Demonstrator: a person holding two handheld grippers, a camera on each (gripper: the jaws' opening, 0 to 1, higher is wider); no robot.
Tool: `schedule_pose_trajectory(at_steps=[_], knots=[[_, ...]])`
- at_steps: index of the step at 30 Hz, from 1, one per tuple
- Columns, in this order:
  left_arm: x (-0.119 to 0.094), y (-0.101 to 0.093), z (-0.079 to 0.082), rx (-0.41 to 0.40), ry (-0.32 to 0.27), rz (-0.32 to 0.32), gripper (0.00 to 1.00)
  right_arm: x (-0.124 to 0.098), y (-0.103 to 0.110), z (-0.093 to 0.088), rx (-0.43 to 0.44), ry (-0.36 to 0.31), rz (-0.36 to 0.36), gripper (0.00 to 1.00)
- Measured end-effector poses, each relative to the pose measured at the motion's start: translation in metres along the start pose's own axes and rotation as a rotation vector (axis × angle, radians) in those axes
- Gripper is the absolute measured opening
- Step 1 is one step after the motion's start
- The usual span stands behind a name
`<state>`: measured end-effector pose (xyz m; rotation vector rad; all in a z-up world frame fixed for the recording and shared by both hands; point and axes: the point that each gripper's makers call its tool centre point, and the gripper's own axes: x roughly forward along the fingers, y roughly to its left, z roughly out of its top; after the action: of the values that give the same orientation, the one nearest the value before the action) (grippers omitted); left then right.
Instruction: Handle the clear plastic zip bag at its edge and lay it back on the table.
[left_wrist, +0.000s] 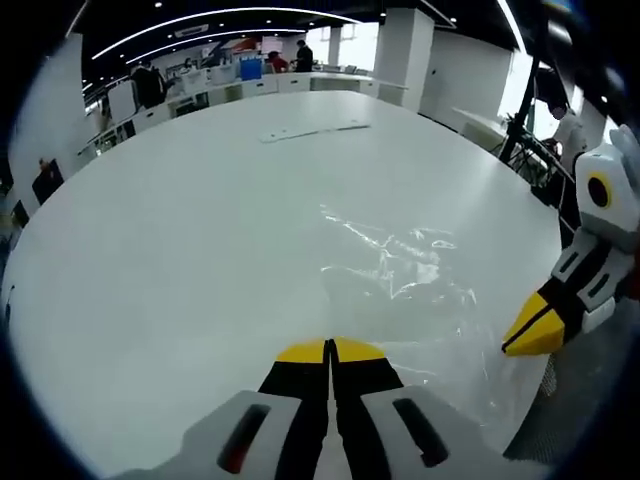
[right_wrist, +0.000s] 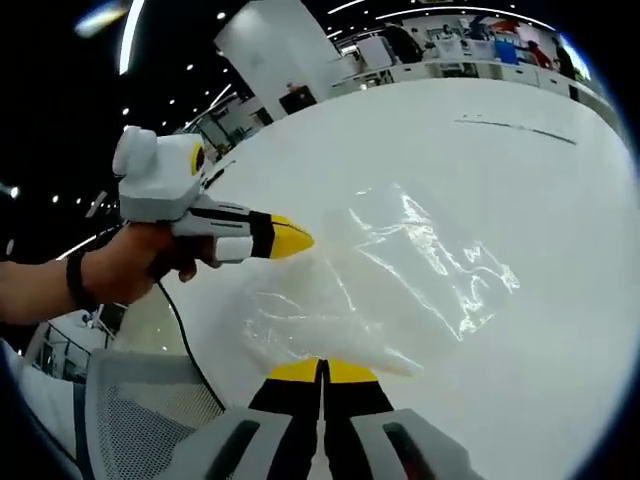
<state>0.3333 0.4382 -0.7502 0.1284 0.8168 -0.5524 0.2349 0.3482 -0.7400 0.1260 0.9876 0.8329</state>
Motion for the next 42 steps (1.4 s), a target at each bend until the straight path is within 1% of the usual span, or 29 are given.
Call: schedule_pose_trajectory(at_steps=[5,6,11,14,17,22,24,26,27,29,31,32,33,35,37,41,42], knots=[[-0.003,0.010,0.002,-0.074,-0.035,0.045,0.00,-0.001,-0.001,0.002,0.000,-0.016,-0.007,0.00],[-0.003,0.015,0.003,-0.088,-0.039,0.053,0.00,-0.002,-0.003,0.002,0.000,-0.017,-0.011,0.00],[-0.005,0.031,0.000,-0.175,-0.056,0.087,0.00,-0.007,-0.010,-0.003,0.013,-0.018,-0.031,0.00],[-0.005,0.030,-0.002,-0.198,-0.058,0.087,0.00,-0.007,-0.014,-0.003,0.023,-0.021,-0.044,0.00],[-0.002,0.028,-0.006,-0.209,-0.054,0.085,0.00,-0.009,-0.017,-0.008,0.030,-0.008,-0.060,0.00],[0.000,0.020,-0.007,-0.197,-0.042,0.062,0.00,-0.013,-0.023,-0.010,0.038,0.003,-0.074,0.00],[0.002,0.014,-0.009,-0.184,-0.023,0.024,0.00,-0.013,-0.024,-0.013,0.046,0.013,-0.074,0.00],[0.001,0.013,-0.009,-0.153,-0.023,0.030,0.01,-0.013,-0.030,-0.013,0.051,0.016,-0.081,0.00],[0.001,0.012,-0.009,-0.148,-0.020,0.026,0.03,-0.014,-0.029,-0.015,0.056,0.015,-0.081,0.00],[-0.001,0.011,-0.007,-0.112,-0.020,0.031,0.07,-0.015,-0.030,-0.014,0.051,0.014,-0.093,0.00],[-0.002,0.008,-0.006,-0.093,-0.021,0.021,0.12,-0.018,-0.029,-0.014,0.049,0.008,-0.094,0.00],[-0.002,0.011,-0.006,-0.074,-0.019,0.022,0.13,-0.019,-0.031,-0.014,0.046,0.008,-0.106,0.00],[-0.003,0.012,-0.005,-0.046,-0.018,0.030,0.14,-0.019,-0.033,-0.014,0.040,0.013,-0.115,0.00],[-0.002,0.006,-0.006,-0.040,-0.019,0.021,0.14,-0.019,-0.037,-0.013,0.035,0.012,-0.126,0.00],[-0.004,0.003,-0.006,-0.029,-0.019,0.020,0.15,-0.021,-0.040,-0.013,0.021,0.012,-0.146,0.03],[-0.006,-0.002,-0.007,-0.007,-0.017,0.015,0.15,-0.023,-0.043,-0.013,0.011,0.010,-0.157,0.07],[-0.009,-0.005,-0.008,0.000,-0.019,0.017,0.15,-0.024,-0.044,-0.013,0.008,0.011,-0.159,0.08]])
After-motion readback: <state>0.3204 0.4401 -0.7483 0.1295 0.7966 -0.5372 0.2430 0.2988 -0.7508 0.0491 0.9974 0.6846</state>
